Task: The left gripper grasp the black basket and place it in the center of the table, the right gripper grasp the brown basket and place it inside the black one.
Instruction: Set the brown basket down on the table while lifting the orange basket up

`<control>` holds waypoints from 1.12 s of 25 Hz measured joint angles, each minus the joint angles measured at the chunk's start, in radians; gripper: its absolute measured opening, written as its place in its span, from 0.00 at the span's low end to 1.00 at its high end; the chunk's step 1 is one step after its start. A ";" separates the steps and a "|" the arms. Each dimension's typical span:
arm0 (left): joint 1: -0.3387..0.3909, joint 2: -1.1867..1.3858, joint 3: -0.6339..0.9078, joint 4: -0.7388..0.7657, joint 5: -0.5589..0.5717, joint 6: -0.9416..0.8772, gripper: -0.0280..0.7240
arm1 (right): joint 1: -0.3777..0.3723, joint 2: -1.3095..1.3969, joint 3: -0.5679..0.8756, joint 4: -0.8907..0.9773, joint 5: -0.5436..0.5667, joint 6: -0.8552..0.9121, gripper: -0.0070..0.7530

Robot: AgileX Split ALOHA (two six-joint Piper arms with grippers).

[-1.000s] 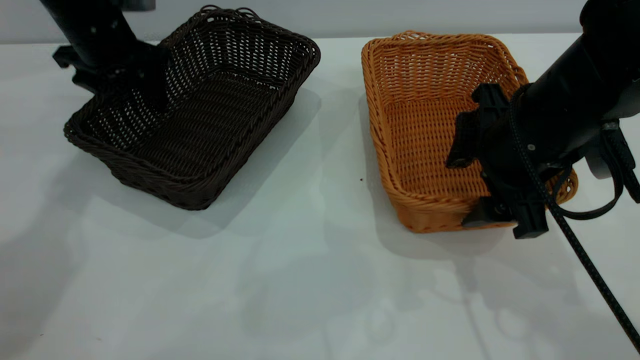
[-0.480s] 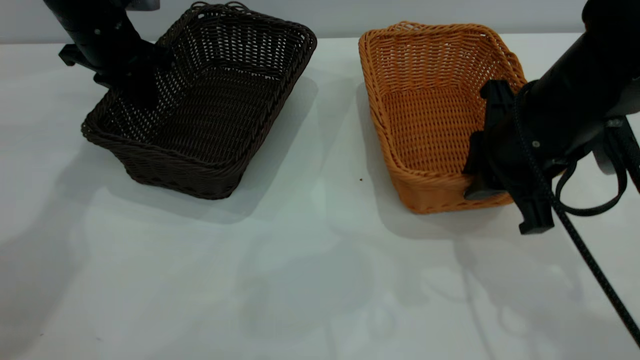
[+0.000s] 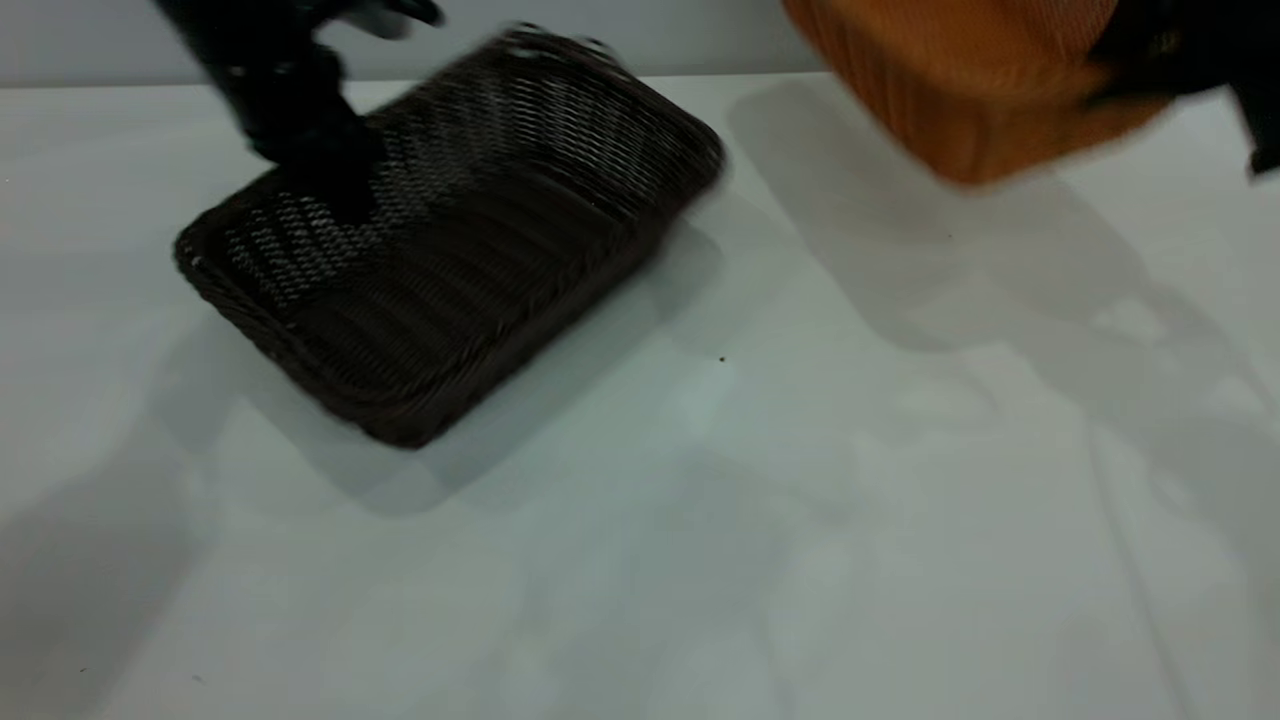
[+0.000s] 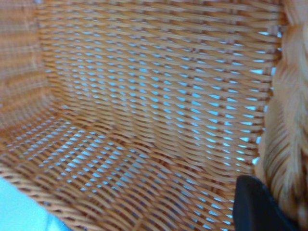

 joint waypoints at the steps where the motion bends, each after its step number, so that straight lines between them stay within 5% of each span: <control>1: -0.026 0.000 0.000 -0.001 -0.002 0.073 0.14 | -0.033 -0.001 -0.021 -0.042 0.066 -0.008 0.10; 6: -0.157 0.000 0.000 -0.009 -0.047 0.396 0.14 | -0.132 -0.001 -0.131 -0.287 0.397 -0.006 0.10; 10: -0.240 0.003 0.000 -0.020 -0.087 0.519 0.14 | -0.148 -0.001 -0.179 -0.390 0.534 0.011 0.10; 23: -0.283 0.016 0.000 -0.054 -0.114 0.540 0.16 | -0.150 -0.001 -0.194 -0.406 0.558 0.012 0.10; 28: -0.284 0.017 0.000 -0.083 -0.130 0.530 0.39 | -0.150 -0.001 -0.239 -0.420 0.559 0.008 0.10</control>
